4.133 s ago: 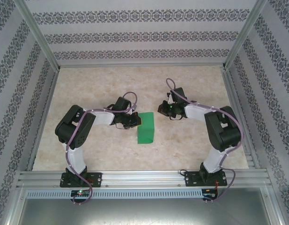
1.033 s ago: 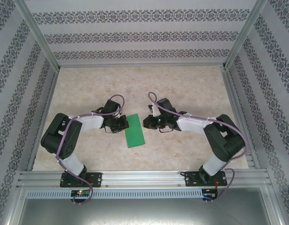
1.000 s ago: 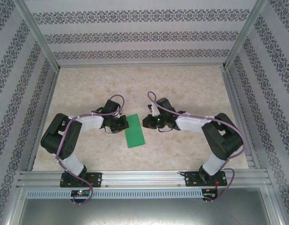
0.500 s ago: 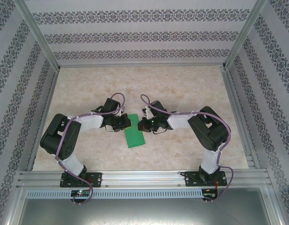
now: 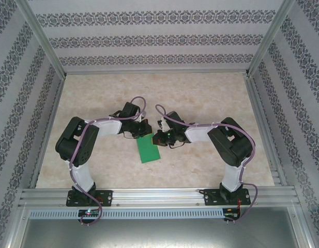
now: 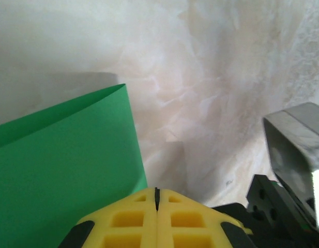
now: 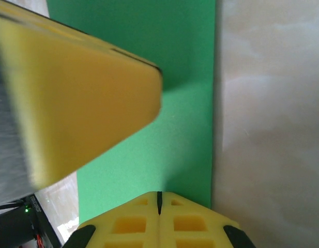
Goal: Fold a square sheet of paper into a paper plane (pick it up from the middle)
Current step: First fold in half a square sheet of paper at the center of the table.
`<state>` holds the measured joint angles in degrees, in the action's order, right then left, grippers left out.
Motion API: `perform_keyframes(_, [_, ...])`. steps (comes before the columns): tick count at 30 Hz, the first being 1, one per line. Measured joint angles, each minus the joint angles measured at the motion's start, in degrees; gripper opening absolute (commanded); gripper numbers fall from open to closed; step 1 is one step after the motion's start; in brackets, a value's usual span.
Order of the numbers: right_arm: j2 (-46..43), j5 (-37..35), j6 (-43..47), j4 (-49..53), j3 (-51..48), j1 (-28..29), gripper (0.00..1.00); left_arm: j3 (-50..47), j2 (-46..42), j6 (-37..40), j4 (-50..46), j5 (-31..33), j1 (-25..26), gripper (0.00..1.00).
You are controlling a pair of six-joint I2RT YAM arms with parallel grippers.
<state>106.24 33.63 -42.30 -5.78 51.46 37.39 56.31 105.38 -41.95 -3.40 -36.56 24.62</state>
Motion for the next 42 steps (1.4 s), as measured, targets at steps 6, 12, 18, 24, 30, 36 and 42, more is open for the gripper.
perform_keyframes(6, [0.0, -0.1, 0.0, 0.0, 0.0, 0.0, 0.00, 0.2, 1.0, 0.4, 0.0, -0.3, 0.6, 0.00])
perform_keyframes(12, [0.1, -0.3, -0.1, 0.2, 0.0, 0.0, 0.00, 0.2, 1.5, 0.6, 0.0, 0.0, 0.6, 0.00])
perform_keyframes(18, [0.6, -1.0, 0.0, 0.2, -0.1, 0.0, 0.00, 0.2, 2.6, 0.7, 0.0, 0.8, 0.6, 0.00])
perform_keyframes(24, [0.8, -1.0, 0.0, 0.1, -0.2, 0.0, 0.00, 0.2, 2.6, 0.8, 0.0, 0.8, 0.6, 0.00])
perform_keyframes(30, [0.9, -1.0, 0.0, -0.1, -0.4, 0.0, 0.00, 0.2, 2.6, 1.3, 0.0, 1.0, 0.6, 0.00])
perform_keyframes(36, [-1.1, -0.3, 0.0, -1.6, -3.6, 0.0, 0.00, 0.2, 2.6, 1.9, 0.0, 1.7, 0.8, 0.00])
perform_keyframes(42, [-3.6, 0.8, 0.0, -1.3, -6.8, 0.5, 0.00, 0.2, 2.6, 2.2, 0.0, 1.8, 0.8, 0.00])
